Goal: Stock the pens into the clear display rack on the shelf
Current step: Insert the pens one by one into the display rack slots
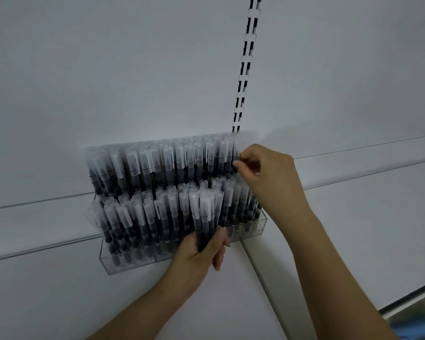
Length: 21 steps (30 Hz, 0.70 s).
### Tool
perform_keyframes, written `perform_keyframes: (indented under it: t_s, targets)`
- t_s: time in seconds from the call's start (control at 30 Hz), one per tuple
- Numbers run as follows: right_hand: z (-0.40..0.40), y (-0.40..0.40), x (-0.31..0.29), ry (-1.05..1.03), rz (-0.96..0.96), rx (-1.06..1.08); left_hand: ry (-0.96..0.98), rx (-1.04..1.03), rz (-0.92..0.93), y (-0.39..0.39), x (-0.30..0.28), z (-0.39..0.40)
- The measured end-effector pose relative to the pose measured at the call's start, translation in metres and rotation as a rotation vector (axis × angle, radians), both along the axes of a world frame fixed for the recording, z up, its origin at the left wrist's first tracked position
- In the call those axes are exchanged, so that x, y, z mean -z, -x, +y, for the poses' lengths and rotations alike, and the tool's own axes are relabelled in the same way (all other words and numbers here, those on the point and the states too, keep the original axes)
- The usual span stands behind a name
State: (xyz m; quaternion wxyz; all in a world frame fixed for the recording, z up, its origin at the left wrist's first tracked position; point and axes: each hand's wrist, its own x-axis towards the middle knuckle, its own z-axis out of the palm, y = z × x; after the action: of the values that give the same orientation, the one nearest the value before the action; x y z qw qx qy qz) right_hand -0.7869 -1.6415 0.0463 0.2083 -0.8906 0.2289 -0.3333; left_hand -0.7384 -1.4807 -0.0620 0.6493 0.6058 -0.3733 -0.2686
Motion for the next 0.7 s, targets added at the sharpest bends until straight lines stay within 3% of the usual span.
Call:
perform_keyframes:
  t_s: [0.2,0.37,0.53,0.63,0.7]
  targets:
    - [0.029,0.039,0.000,-0.077,-0.284,0.032,0.002,-0.001,-0.003,0.000,0.001,0.000]
    - [0.049,0.046,0.024,-0.229,-0.085,-0.198,-0.007,0.018,-0.007,-0.002,0.003,-0.002]
    - [0.048,0.048,0.032,-0.388,-0.151,-0.221,-0.019,0.049,-0.025,0.000,0.003,-0.002]
    - [0.037,0.050,0.017,-0.447,-0.312,-0.175,-0.020,0.054,-0.017,0.001,0.003,-0.001]
    - [0.025,0.051,-0.002,-0.457,-0.525,-0.115,-0.011,0.054,0.013,0.000,0.004,-0.002]
